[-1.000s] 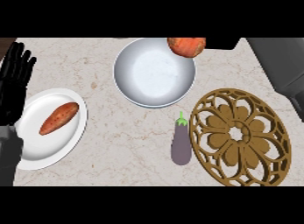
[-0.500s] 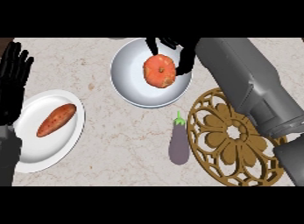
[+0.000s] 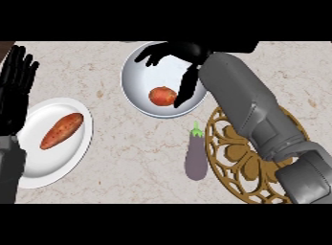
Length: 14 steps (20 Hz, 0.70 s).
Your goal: Pick the squash from the placemat and place it in the bowl
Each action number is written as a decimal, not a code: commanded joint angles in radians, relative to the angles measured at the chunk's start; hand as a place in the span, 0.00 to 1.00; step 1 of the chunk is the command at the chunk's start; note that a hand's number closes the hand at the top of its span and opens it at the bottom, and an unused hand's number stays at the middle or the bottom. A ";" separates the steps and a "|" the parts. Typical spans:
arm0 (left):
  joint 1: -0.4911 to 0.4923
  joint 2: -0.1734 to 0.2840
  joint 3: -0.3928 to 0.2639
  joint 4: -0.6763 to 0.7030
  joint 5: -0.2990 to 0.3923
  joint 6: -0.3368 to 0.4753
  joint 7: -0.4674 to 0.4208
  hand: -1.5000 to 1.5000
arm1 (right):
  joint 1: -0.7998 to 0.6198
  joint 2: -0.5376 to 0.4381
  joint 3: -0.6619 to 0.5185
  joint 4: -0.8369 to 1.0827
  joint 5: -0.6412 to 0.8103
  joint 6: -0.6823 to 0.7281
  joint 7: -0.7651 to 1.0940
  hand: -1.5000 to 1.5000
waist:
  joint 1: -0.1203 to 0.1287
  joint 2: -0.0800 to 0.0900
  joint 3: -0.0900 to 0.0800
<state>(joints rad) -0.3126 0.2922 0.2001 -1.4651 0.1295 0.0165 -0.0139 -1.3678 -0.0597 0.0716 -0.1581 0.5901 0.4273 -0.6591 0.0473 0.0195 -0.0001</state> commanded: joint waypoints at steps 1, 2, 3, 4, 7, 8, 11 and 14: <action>-0.016 -0.009 -0.014 -0.022 -0.023 0.028 0.014 0.50 | 0.006 -0.007 -0.104 0.011 -0.095 -0.012 -0.018 0.00 | 0.008 0.003 0.001; 0.045 -0.012 -0.017 -0.044 -0.001 -0.011 -0.005 0.50 | 0.001 -0.017 -0.130 0.011 -0.117 -0.032 -0.004 0.00 | 0.018 0.001 0.000; -0.023 -0.002 -0.007 0.016 -0.010 0.001 -0.006 0.50 | 0.003 -0.013 -0.162 0.007 -0.145 -0.065 -0.006 0.00 | 0.007 0.009 0.000; 0.014 -0.030 -0.020 0.000 -0.024 0.021 -0.024 0.50 | -0.027 -0.034 -0.195 0.009 -0.175 -0.056 0.024 0.00 | 0.011 0.006 0.000; -0.004 -0.004 -0.024 -0.017 -0.016 -0.006 0.000 0.50 | -0.049 -0.083 -0.253 0.040 -0.223 -0.060 0.083 0.00 | 0.031 0.012 0.000; -0.015 -0.005 -0.005 -0.010 -0.004 0.004 0.000 0.50 | -0.010 -0.157 -0.242 0.041 -0.210 -0.022 0.033 0.00 | 0.023 0.014 0.000; -0.026 -0.012 -0.024 -0.007 -0.015 0.003 0.011 0.50 | -0.038 -0.220 -0.291 0.065 -0.253 -0.001 0.095 0.00 | 0.033 0.021 0.001; -0.047 -0.019 -0.029 -0.027 -0.004 0.000 0.017 0.50 | -0.017 -0.265 -0.309 0.078 -0.267 0.011 0.095 0.00 | 0.052 0.032 0.002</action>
<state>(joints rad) -0.3336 0.2777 0.1765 -1.4851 0.1228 0.0149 -0.0053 -1.3986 -0.2584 -0.2031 -0.0988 0.3512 0.4163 -0.5751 0.0878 0.0415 0.0006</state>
